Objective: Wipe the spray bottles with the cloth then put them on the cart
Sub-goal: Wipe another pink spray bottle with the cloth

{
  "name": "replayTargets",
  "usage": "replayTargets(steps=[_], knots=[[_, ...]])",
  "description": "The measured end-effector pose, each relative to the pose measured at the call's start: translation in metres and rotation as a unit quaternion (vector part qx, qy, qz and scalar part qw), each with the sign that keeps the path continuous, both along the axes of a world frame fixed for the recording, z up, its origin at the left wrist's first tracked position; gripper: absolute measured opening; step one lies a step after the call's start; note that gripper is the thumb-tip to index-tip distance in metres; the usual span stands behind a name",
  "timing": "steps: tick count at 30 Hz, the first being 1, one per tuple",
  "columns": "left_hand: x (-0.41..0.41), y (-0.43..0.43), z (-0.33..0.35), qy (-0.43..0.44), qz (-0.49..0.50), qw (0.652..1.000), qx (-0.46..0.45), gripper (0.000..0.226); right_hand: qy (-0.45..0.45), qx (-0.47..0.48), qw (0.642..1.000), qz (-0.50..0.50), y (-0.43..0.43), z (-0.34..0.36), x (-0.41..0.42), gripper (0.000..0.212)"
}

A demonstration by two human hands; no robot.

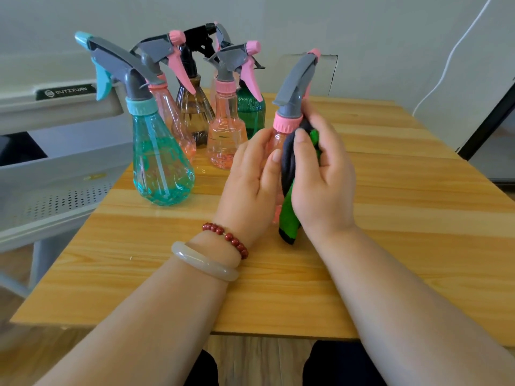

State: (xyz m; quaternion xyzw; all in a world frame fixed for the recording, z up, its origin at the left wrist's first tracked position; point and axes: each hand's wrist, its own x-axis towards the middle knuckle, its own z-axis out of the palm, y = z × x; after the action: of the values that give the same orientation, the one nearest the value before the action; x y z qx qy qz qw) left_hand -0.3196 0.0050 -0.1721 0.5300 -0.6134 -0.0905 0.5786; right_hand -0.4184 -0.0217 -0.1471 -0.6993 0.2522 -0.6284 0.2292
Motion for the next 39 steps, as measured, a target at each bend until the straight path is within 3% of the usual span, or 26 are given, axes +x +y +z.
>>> replayTargets(steps=[4, 8, 14, 17, 22, 27, 29, 34, 37, 39], knots=[[0.000, 0.000, 0.001, 0.017, -0.018, 1.000, -0.007, 0.043, 0.028, 0.095, 0.995, -0.002, -0.006, -0.003, -0.004, 0.028], [0.003, 0.000, 0.001, 0.019, -0.018, 1.000, -0.006, 0.049, 0.056, 0.179, 0.982, -0.028, -0.015, -0.008, -0.004, 0.027], [0.002, 0.002, 0.003, 0.020, -0.022, 1.000, 0.006, 0.046, 0.026, 0.007, 0.999, -0.027, 0.000, -0.003, 0.002, 0.034], [0.002, 0.002, 0.004, 0.026, -0.033, 0.999, 0.015, 0.045, 0.040, 0.046, 0.998, -0.016, -0.002, -0.003, 0.002, 0.028], [0.000, 0.005, 0.005, 0.031, -0.035, 0.999, 0.018, 0.037, 0.063, 0.210, 0.975, -0.047, -0.015, -0.006, -0.001, 0.024], [-0.001, 0.006, 0.008, 0.047, -0.041, 0.998, 0.030, 0.037, 0.025, 0.079, 0.996, -0.019, 0.002, 0.001, 0.005, 0.027], [-0.001, 0.006, 0.008, 0.046, -0.038, 0.998, 0.031, 0.039, 0.044, 0.072, 0.996, -0.022, -0.001, 0.000, 0.004, 0.024], [0.000, 0.003, 0.005, 0.024, -0.024, 0.999, 0.033, 0.037, 0.116, 0.156, 0.976, -0.100, -0.021, -0.006, -0.008, 0.021], [0.002, 0.004, 0.004, 0.009, -0.008, 0.999, 0.031, 0.037, 0.076, 0.238, 0.960, -0.126, -0.023, 0.000, -0.011, 0.023], [0.002, 0.005, 0.003, 0.003, -0.002, 1.000, 0.026, 0.036, 0.008, 0.336, 0.939, -0.076, -0.025, 0.004, -0.011, 0.021]])
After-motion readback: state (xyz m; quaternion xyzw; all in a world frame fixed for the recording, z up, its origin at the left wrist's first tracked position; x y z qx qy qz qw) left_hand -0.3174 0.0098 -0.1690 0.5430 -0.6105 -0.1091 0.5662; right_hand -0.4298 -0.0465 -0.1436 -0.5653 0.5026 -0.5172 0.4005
